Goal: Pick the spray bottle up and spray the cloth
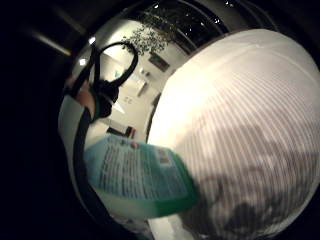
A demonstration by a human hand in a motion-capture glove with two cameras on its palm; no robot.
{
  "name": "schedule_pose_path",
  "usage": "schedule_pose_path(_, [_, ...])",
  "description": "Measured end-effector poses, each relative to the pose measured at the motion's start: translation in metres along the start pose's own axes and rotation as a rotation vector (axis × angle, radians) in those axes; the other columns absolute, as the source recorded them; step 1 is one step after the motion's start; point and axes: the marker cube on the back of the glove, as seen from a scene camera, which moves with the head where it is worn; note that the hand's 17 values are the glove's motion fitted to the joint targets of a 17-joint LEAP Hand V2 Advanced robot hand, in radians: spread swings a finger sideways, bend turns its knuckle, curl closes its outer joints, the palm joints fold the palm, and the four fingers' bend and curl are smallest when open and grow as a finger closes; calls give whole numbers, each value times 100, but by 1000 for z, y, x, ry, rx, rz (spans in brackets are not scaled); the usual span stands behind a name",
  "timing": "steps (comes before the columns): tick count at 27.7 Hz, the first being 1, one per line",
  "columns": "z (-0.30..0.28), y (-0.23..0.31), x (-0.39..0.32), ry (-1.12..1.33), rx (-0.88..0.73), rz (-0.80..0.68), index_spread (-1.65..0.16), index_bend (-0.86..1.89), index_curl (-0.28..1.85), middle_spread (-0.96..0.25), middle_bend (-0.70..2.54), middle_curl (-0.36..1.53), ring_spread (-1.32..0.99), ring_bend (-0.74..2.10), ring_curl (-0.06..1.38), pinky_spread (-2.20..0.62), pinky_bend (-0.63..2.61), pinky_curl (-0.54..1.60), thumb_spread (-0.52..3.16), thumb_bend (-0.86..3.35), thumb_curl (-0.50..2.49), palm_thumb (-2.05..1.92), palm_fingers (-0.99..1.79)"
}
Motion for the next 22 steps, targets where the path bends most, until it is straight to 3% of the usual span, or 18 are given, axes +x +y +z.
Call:
schedule_pose_path(4, [-15,14,-6,15,-77,26,-18,23,54,-6,45,45,-12,45,43,-12,46,42,46,-2,75,91,80])
schedule_pose_path(5, [-18,16,-9,15,-74,25,-20,8,50,-6,33,42,-10,46,43,-9,52,44,53,-5,73,87,52])
schedule_pose_path(8, [-29,23,-21,22,-26,7,-24,-1,45,-5,25,40,-8,46,45,-2,64,49,63,-5,69,83,24])
schedule_pose_path(22, [-90,66,-86,119,165,-115,-36,12,27,-4,20,35,-5,40,34,12,62,40,85,-4,54,73,5])
